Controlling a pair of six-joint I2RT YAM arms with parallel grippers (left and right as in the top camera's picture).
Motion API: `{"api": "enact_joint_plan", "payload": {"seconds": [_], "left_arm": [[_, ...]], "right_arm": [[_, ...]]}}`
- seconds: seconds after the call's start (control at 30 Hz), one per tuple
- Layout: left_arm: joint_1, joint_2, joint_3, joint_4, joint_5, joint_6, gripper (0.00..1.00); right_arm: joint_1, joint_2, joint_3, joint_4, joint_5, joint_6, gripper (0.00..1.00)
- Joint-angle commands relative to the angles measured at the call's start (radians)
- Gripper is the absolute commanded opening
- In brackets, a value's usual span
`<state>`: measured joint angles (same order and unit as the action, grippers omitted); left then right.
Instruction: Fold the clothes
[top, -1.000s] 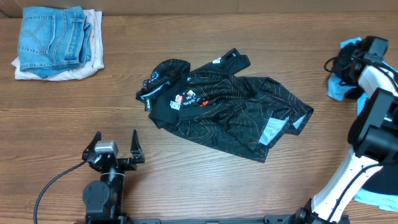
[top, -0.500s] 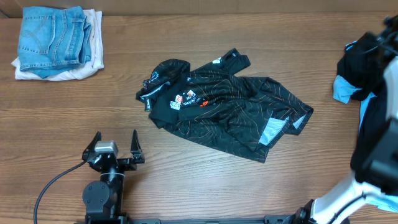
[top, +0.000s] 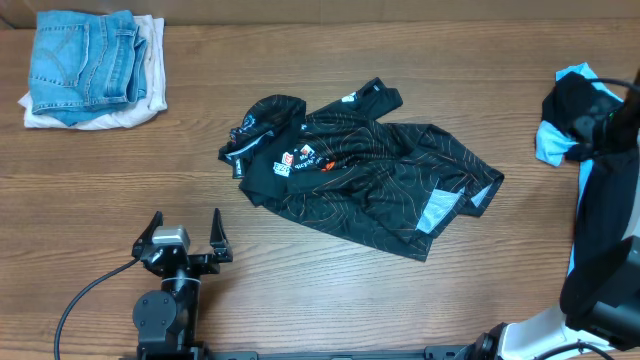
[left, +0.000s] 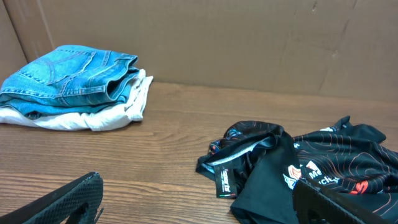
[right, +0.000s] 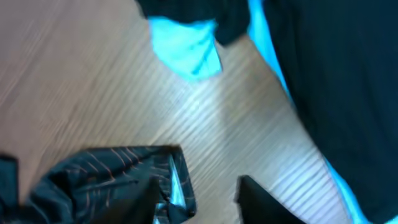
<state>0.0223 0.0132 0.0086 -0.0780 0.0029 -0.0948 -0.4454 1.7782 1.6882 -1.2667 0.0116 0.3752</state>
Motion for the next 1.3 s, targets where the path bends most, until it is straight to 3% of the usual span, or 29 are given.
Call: {"api": "enact_joint_plan", "payload": {"seconds": [0.0, 0.03, 0.1, 0.13, 0.7, 1.27], "left_arm": [[0.007, -0.009, -0.004, 0.0, -0.003, 0.02, 1.0], [0.007, -0.009, -0.004, 0.0, -0.003, 0.02, 1.0], [0.007, -0.009, -0.004, 0.0, -0.003, 0.02, 1.0], [0.007, -0.009, -0.004, 0.0, -0.003, 0.02, 1.0], [0.007, -0.009, -0.004, 0.0, -0.003, 0.02, 1.0], [0.007, -0.009, -0.004, 0.0, -0.003, 0.02, 1.0]], "right_arm": [[-0.032, 0.007, -0.081, 0.034, 0.02, 0.077, 0.41], [-0.042, 0.007, -0.103, 0.05, 0.018, 0.089, 0.38], [-0.07, 0.008, -0.154, 0.082, 0.007, 0.109, 0.09], [-0.081, 0.008, -0.177, 0.096, 0.0, 0.109, 0.04], [-0.177, 0.009, -0.578, 0.382, -0.05, 0.11, 0.04], [-0.325, 0.018, -0.644, 0.435, -0.044, 0.063, 0.04]]}}
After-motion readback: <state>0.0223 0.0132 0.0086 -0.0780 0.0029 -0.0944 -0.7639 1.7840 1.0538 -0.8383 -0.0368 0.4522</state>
